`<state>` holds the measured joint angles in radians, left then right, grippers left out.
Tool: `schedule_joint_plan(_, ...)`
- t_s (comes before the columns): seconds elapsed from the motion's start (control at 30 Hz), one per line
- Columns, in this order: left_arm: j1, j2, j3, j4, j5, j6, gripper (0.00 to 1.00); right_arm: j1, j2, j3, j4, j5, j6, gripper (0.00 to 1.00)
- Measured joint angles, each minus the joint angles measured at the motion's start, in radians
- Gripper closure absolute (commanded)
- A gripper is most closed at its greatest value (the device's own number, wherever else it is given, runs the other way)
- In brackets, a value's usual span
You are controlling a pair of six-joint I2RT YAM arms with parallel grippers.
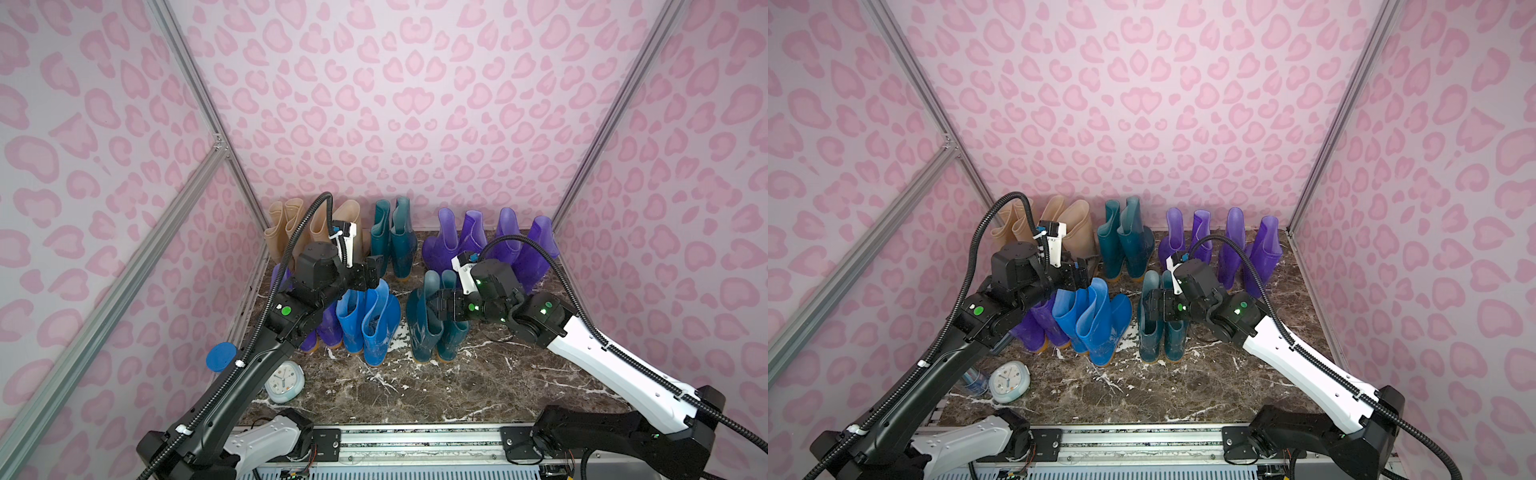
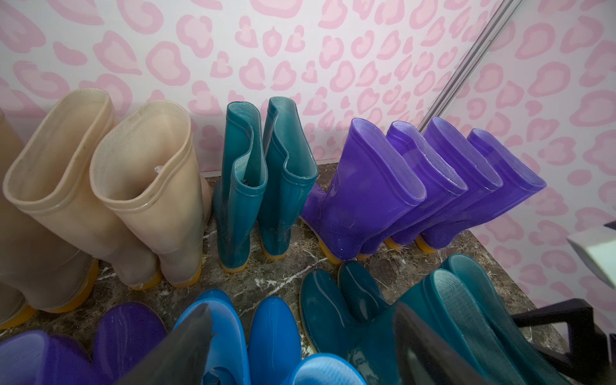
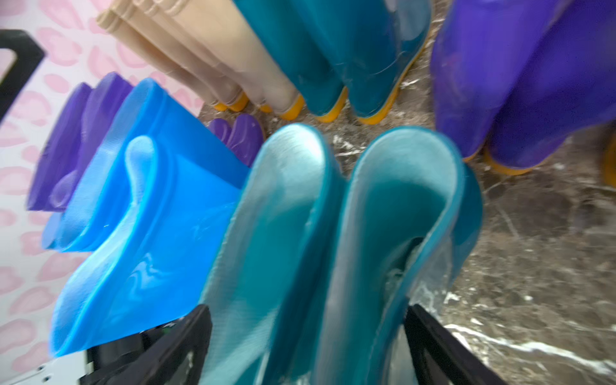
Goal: Match and arrange rain boots in pairs
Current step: Adjust a pair of rain boots at the center of the board.
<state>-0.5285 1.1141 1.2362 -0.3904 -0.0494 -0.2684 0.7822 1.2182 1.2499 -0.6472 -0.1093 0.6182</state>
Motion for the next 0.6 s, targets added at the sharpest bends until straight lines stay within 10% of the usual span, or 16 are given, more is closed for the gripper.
schedule_joint_plan(0.37,0.0,-0.022,-0.011,0.003,0.0,0.006,0.14,0.02,0.096,0.051,0.009,0.042,0.017,0.02)
schedule_joint_plan(0.47,0.0,-0.022,-0.011,0.003,0.0,0.007,0.15,0.038,0.13,0.096,-0.028,0.126,0.012,0.24)
schedule_joint_plan(0.6,0.0,-0.022,-0.013,0.003,0.001,0.007,0.15,0.047,0.143,0.126,-0.07,0.242,-0.002,0.8)
